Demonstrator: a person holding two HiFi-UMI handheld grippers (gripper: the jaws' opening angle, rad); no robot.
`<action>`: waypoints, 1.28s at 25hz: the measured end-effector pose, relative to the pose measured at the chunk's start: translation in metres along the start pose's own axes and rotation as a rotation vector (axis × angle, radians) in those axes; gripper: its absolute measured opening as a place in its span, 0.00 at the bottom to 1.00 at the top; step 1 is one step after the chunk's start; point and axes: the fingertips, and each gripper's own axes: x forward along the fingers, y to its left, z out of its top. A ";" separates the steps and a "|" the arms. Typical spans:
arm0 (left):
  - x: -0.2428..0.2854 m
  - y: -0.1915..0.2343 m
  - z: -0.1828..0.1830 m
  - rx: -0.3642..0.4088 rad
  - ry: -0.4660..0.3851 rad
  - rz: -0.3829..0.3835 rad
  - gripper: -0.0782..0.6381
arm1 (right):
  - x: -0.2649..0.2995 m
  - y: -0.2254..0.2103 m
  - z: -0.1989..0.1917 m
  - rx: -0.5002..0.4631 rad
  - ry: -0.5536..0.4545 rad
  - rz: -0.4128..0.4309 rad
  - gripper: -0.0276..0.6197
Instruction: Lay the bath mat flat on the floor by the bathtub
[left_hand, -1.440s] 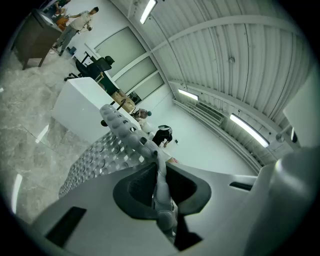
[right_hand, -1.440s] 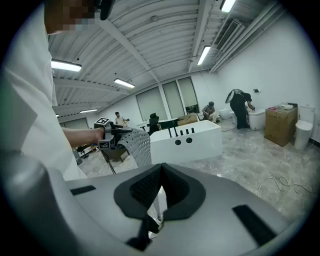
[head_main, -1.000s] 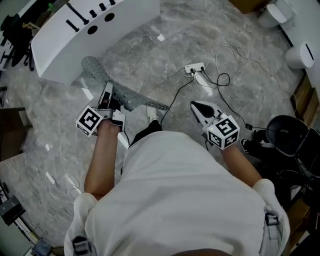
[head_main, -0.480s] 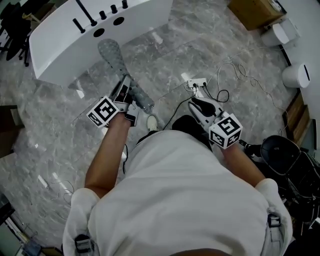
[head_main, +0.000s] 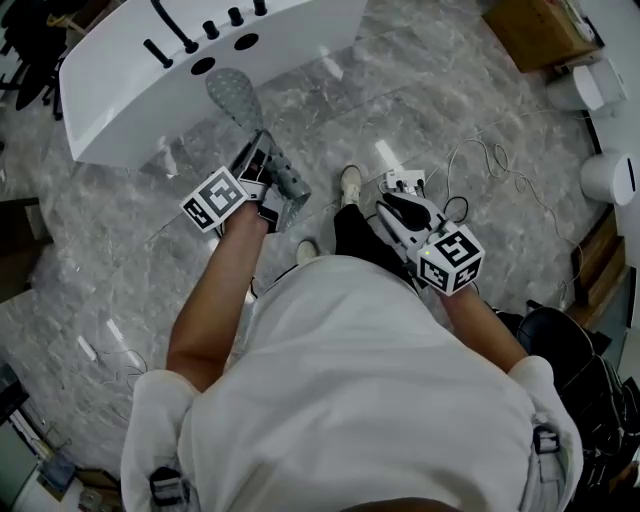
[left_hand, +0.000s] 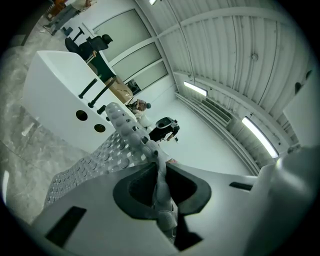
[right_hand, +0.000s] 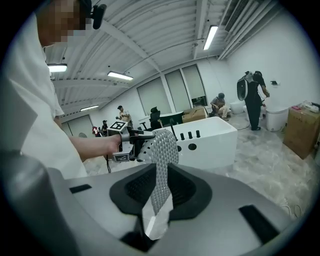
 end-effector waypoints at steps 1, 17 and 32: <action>0.018 0.000 -0.001 -0.003 0.003 0.008 0.18 | 0.005 -0.015 0.003 0.005 -0.002 0.009 0.17; 0.389 0.000 0.004 -0.054 0.029 0.052 0.18 | 0.065 -0.244 0.033 0.171 0.107 0.124 0.17; 0.571 0.142 0.001 -0.163 -0.070 0.022 0.18 | 0.113 -0.306 -0.021 0.178 0.290 0.090 0.14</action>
